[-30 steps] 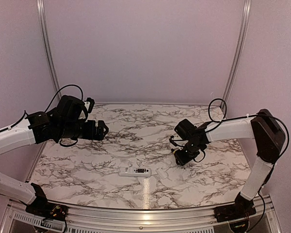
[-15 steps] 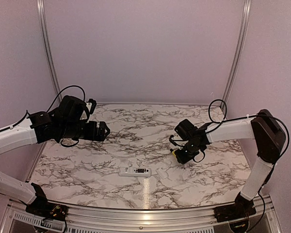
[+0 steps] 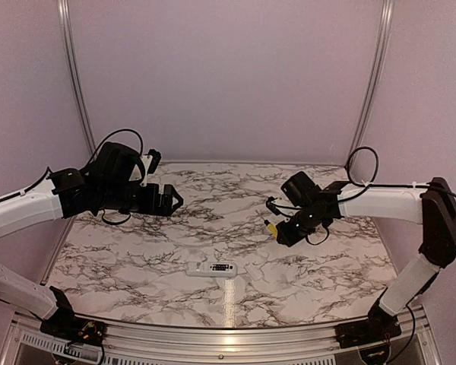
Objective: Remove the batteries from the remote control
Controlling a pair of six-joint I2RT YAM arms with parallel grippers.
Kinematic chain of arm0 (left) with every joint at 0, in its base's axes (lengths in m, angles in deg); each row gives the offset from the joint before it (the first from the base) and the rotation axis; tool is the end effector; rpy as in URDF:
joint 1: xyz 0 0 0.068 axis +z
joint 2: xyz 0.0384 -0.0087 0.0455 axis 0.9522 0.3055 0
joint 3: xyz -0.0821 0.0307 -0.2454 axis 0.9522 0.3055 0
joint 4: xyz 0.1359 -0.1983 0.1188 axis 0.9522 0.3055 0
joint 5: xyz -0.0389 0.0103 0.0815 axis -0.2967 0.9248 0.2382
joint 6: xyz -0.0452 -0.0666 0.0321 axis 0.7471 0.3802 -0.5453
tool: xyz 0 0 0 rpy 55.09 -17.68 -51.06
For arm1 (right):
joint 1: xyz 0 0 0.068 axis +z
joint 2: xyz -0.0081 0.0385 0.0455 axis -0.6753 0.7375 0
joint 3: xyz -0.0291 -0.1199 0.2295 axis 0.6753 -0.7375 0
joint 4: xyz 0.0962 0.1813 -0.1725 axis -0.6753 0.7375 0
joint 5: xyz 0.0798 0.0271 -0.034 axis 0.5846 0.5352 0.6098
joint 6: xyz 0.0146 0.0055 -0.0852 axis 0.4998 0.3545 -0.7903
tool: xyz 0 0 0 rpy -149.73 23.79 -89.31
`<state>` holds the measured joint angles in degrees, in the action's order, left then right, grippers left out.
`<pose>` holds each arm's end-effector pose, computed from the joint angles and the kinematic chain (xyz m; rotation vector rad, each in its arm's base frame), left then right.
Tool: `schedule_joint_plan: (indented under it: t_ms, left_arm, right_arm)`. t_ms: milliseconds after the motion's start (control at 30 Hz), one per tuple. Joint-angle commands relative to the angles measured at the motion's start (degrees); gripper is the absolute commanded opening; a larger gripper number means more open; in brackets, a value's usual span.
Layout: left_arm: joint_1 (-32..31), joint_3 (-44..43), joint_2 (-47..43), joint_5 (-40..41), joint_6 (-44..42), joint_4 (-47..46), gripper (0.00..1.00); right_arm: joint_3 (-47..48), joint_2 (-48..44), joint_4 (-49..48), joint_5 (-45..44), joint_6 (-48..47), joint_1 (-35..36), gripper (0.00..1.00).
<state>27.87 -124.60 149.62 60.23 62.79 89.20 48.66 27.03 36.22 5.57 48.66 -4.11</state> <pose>0.2331 -0.2196 0.2703 0.3424 2.2685 -0.5645 0.2618 0.2093 0.1368 -0.7890 2.6527 0.2370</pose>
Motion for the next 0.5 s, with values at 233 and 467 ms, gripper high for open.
schedule_joint_plan:
  t_ms: [233,467]
  left_arm:
    - [0.33,-8.51,8.03,-23.37,1.01,-6.43,0.94]
    - [0.31,-13.52,12.60,-32.15,3.88,-10.17,0.82]
  right_arm:
    - [7.20,-10.75,-0.31,6.66,-2.36,0.56,0.00]
    - [10.66,-13.71,0.11,10.81,-3.15,0.72,0.00]
